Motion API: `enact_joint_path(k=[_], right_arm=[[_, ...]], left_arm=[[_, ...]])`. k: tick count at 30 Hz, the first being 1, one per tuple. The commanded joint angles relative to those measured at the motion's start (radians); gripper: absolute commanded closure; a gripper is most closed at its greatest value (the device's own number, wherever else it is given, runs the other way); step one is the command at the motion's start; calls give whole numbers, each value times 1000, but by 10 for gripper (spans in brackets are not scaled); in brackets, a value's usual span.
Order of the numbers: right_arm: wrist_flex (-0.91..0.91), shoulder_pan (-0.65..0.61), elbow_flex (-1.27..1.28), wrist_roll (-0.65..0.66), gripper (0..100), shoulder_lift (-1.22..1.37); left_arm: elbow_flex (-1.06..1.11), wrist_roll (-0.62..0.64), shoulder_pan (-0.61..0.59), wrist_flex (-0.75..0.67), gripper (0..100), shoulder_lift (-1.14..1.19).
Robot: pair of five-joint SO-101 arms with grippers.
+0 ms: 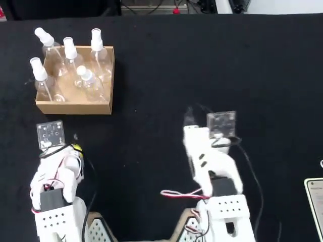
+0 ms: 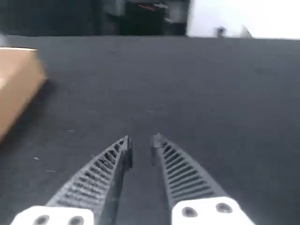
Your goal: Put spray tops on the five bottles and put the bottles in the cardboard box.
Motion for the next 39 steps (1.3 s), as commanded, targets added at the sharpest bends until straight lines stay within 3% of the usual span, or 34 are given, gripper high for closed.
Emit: enact_joint_path(k=[1,8,13,18,39], right_arm=[[275,11,-41,9,982,-156],[644,-41,-18,8,981,-476],[738,-34,-10,8,981,-432],[1028,-34,-8,8,983,-417],[1042,-34,-10,8,983,-469]], left_arm=[[10,0,15,43,880,-3],[12,-2,8,43,880,2],[12,-2,8,44,880,3],[12,-2,7,44,880,-3],[8,-2,8,44,880,-40]])
